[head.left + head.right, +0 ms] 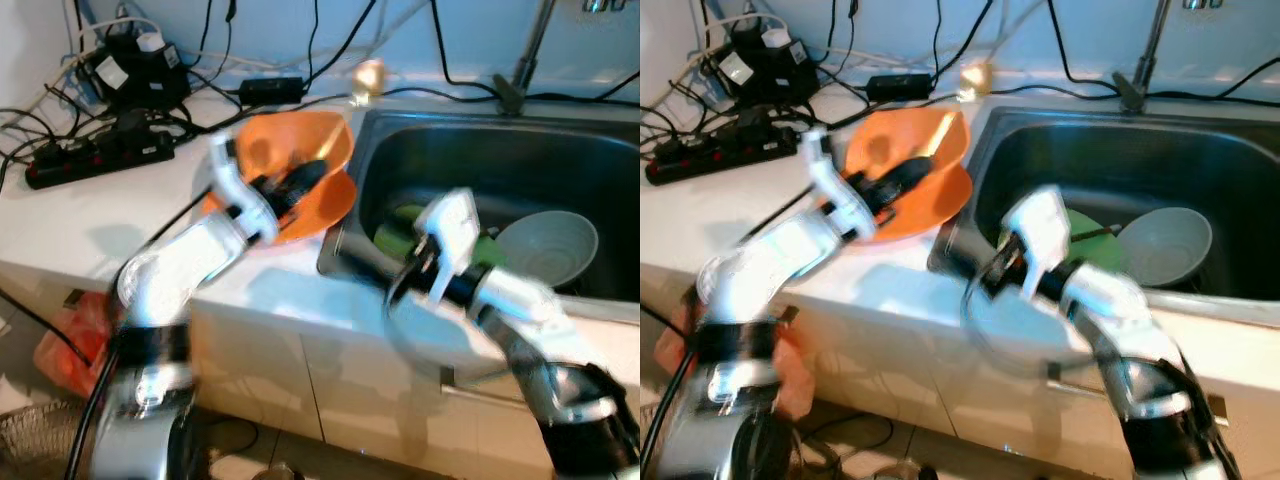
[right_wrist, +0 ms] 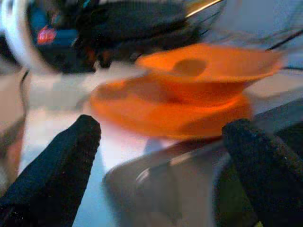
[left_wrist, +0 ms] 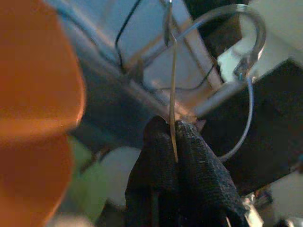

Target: Kitchen organization

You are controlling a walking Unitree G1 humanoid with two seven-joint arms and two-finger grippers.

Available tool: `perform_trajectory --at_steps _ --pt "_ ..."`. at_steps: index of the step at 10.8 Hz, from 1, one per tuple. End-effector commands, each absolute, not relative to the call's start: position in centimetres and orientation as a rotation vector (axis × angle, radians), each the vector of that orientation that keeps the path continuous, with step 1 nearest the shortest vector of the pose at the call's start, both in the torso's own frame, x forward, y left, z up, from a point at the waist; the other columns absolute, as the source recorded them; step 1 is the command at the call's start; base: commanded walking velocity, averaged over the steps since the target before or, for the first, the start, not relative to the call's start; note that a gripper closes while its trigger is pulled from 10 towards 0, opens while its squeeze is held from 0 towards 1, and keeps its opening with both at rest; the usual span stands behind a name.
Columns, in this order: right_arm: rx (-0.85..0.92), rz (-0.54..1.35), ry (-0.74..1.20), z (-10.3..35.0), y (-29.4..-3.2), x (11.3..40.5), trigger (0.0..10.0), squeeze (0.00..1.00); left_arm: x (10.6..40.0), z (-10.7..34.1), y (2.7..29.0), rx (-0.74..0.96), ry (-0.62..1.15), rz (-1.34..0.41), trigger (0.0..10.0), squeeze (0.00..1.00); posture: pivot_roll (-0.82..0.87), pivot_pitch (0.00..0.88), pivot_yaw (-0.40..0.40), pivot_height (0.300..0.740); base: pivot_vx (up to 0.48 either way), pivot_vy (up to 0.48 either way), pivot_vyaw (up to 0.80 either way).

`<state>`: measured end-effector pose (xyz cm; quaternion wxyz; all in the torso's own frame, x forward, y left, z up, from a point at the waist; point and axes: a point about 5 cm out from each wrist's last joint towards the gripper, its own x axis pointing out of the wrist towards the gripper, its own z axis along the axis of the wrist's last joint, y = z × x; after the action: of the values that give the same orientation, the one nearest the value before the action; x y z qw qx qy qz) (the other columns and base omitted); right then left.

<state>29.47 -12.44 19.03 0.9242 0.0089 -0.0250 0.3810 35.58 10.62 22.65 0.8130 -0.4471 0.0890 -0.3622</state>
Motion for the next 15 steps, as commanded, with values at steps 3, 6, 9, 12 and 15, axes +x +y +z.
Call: perform_trajectory --at_steps 3,6,9,12,15 --pt "0.392 0.641 -0.132 21.6 -13.3 31.5 10.0 0.0 38.6 23.6 21.0 -0.955 -0.114 -0.336 0.0 0.0 0.09 0.045 0.109 0.74 0.0 0.0 0.0" --pt "0.627 0.63 -0.145 22.6 -12.7 32.7 10.0 0.0 36.6 19.9 28.3 -0.888 -0.13 -0.264 0.0 0.0 0.1 0.048 0.103 0.74 0.0 0.0 0.0" --pt "0.643 0.637 -0.124 22.6 -12.2 32.9 10.0 0.0 35.6 19.6 31.6 -0.766 -0.145 -0.168 0.0 0.0 0.11 0.057 0.1 0.74 0.0 0.0 0.0" --pt "0.616 0.619 -0.117 22.4 -12.4 33.0 10.0 0.0 33.1 22.5 14.6 -0.659 0.05 -1.0 2.7 0.0 0.1 0.059 0.102 0.74 0.0 0.0 0.0" --pt "0.598 0.569 -0.122 22.3 -12.8 33.4 10.0 0.0 35.5 22.0 10.4 -0.582 0.009 -1.025 4.3 0.0 0.11 0.057 0.104 0.74 0.0 0.0 0.0"
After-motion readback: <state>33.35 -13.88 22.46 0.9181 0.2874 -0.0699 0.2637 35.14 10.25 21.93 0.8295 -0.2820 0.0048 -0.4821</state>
